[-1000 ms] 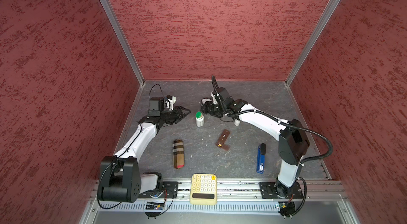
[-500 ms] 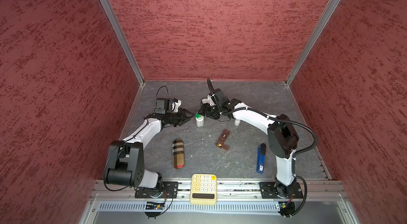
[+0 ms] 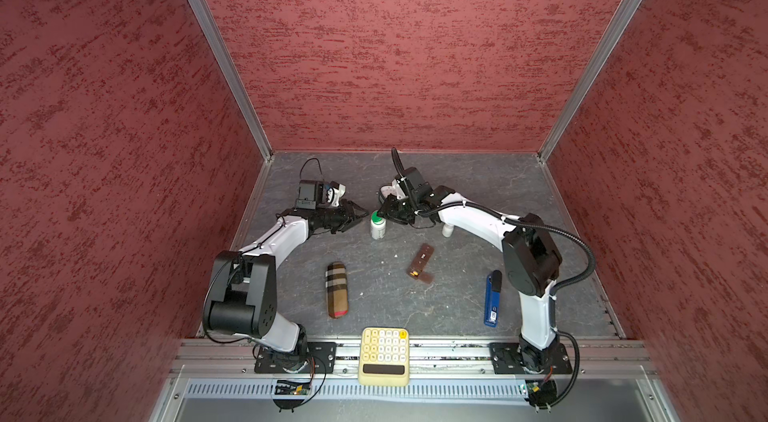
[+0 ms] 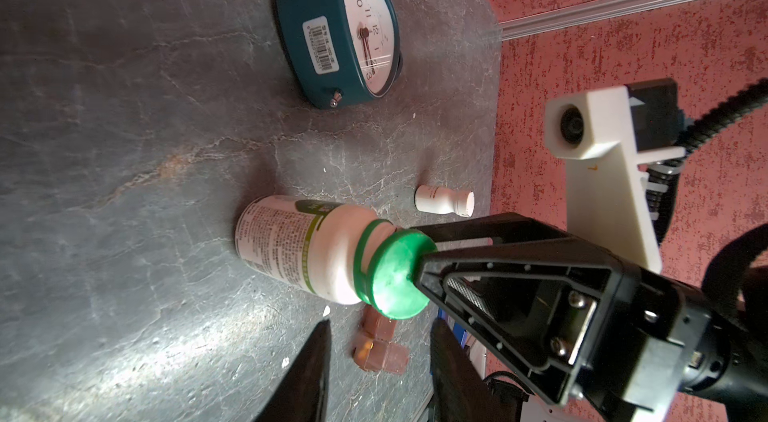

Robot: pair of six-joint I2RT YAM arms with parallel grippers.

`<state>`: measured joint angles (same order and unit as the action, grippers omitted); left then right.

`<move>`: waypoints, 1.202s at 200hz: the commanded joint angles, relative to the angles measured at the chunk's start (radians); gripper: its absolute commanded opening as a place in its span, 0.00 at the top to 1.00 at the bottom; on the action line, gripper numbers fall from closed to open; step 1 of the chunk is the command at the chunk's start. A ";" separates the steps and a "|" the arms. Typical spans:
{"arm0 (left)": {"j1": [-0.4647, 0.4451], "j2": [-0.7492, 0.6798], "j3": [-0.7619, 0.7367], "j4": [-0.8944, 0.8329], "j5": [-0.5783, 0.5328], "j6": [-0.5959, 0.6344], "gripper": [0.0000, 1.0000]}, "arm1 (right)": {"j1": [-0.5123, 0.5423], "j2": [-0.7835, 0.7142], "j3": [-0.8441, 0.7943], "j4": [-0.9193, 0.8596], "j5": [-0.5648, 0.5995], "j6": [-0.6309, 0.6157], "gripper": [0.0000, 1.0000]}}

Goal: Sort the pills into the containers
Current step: 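Press the green cap onto the bottle mouth with the left gripper while right holds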

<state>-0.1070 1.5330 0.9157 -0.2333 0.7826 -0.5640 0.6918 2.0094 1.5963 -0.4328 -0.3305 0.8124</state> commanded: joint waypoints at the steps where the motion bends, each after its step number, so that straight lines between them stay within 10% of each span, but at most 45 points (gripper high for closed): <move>1: -0.019 0.024 0.030 0.005 -0.011 0.012 0.60 | -0.007 0.022 0.028 0.020 -0.016 0.004 0.65; 240: -0.065 0.082 0.062 -0.062 -0.034 0.054 0.73 | -0.012 0.054 0.014 0.005 -0.057 -0.001 0.68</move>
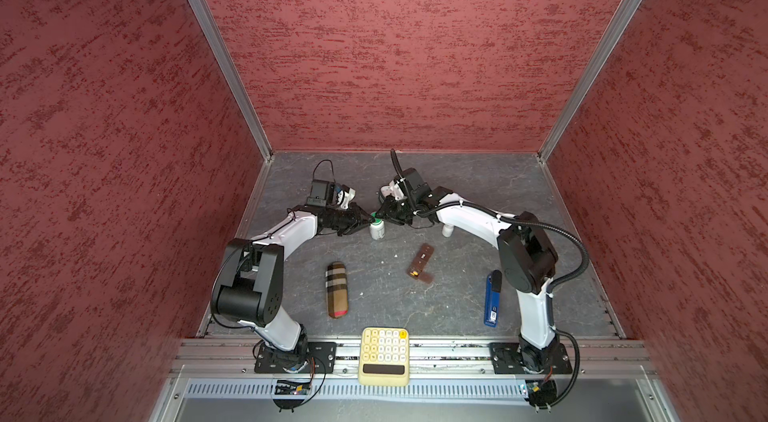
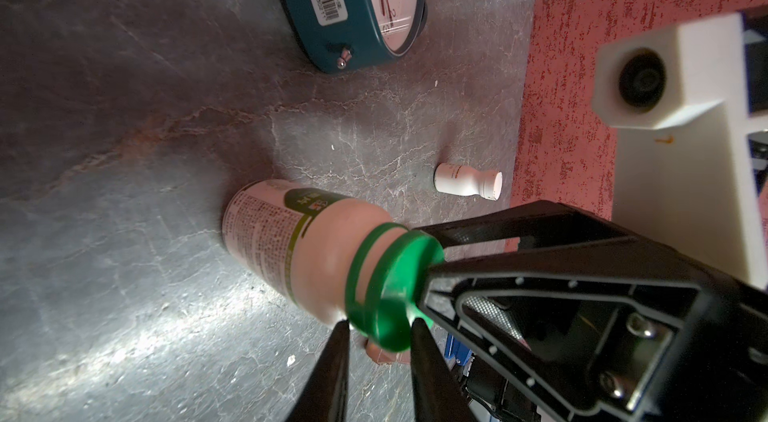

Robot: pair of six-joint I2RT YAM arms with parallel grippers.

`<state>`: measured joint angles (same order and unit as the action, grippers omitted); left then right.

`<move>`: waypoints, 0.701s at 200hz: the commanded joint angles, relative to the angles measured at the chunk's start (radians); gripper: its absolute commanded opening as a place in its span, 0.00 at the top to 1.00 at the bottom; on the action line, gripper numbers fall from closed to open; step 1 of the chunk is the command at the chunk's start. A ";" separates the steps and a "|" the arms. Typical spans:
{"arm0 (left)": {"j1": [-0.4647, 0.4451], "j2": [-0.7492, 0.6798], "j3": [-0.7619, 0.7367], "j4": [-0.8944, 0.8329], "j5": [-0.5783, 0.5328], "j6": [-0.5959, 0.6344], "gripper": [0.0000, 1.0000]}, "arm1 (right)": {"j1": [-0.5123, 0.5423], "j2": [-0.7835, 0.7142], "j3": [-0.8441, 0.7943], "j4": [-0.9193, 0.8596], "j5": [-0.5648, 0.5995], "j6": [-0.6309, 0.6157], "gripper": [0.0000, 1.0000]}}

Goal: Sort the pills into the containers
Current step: 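Press the green cap onto the bottle mouth with the left gripper while right holds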

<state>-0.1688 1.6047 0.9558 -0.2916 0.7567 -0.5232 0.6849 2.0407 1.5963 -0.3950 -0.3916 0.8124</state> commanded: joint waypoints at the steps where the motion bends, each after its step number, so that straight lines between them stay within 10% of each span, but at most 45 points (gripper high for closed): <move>1: -0.003 0.011 0.022 -0.003 -0.008 0.014 0.73 | -0.005 0.022 0.014 -0.034 0.005 -0.002 0.68; 140: -0.011 0.011 0.000 0.078 -0.043 -0.029 0.74 | -0.008 0.026 0.011 -0.036 -0.018 -0.004 0.71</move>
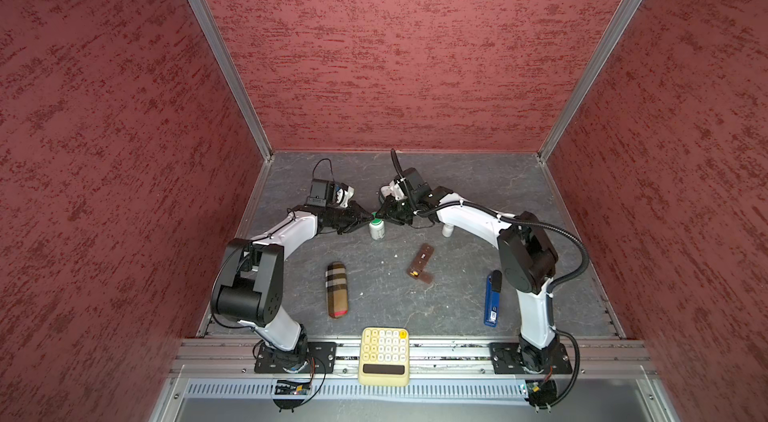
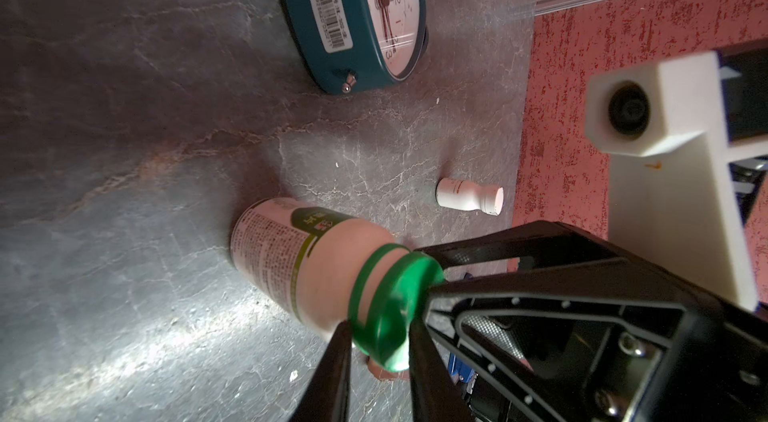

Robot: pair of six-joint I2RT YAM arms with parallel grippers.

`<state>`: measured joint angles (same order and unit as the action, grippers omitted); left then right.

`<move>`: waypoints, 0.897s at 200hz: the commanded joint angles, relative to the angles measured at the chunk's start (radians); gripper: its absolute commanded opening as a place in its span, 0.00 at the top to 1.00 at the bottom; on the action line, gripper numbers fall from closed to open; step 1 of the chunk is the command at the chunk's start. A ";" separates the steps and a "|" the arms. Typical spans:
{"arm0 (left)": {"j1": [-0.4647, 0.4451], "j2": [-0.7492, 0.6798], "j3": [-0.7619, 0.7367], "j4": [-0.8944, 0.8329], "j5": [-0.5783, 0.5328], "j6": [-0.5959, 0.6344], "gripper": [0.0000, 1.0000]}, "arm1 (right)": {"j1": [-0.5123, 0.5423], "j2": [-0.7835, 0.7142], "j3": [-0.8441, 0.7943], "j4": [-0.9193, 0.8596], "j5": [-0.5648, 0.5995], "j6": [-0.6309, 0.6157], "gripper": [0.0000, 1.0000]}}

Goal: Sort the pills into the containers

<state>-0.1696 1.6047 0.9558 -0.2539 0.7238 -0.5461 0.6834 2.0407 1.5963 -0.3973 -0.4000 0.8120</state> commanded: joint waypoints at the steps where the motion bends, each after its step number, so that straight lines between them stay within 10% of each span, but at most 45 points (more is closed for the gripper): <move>1: -0.010 0.011 0.000 0.041 -0.011 -0.006 0.74 | -0.006 0.026 0.011 -0.034 -0.010 -0.004 0.71; 179: -0.045 0.043 0.006 -0.044 -0.025 0.052 0.77 | -0.002 0.035 -0.013 -0.008 -0.083 0.008 0.70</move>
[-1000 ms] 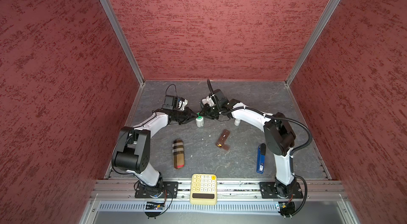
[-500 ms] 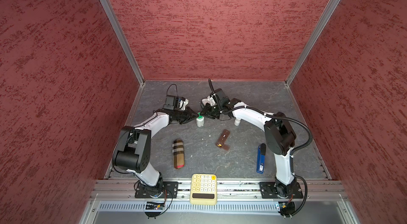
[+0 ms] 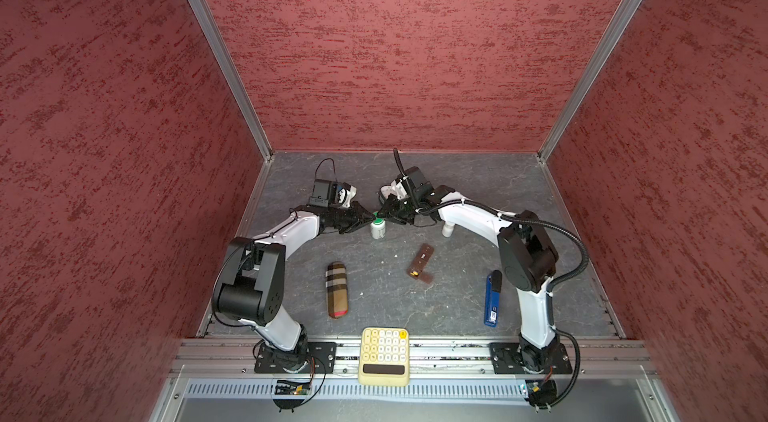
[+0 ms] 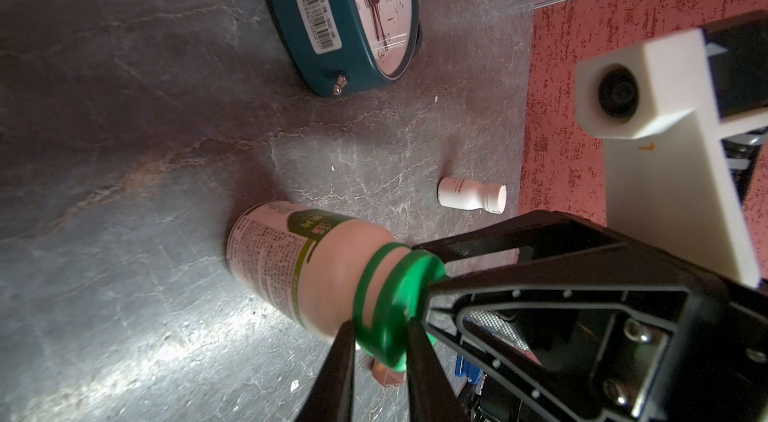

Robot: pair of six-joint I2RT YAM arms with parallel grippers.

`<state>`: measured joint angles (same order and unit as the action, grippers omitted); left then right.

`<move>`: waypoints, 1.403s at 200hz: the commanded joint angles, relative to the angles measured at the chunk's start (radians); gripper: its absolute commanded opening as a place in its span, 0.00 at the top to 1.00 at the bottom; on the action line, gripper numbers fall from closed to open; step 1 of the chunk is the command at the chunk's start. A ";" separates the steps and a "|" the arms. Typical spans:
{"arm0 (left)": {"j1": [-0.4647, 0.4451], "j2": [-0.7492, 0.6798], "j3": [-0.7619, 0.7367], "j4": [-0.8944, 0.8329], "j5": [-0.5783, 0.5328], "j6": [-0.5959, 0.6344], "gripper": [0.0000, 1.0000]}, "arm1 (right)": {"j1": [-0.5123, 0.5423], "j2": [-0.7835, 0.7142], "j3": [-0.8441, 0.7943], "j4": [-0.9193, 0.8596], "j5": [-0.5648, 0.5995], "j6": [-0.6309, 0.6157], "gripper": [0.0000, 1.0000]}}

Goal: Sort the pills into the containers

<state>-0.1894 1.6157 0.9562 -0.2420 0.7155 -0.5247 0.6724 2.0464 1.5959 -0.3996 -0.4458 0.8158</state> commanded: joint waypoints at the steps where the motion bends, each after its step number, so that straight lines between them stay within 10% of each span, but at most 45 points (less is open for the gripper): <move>1: -0.026 0.032 0.006 -0.056 -0.017 0.031 0.77 | 0.008 0.029 -0.013 -0.006 -0.037 0.004 0.70; 280: -0.076 0.092 0.025 -0.106 -0.021 0.061 0.80 | 0.036 0.080 -0.021 -0.044 -0.073 -0.010 0.85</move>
<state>-0.1986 1.6382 0.9951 -0.2874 0.6884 -0.4957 0.6636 2.0575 1.5959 -0.3973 -0.4786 0.8112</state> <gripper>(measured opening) 0.207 0.213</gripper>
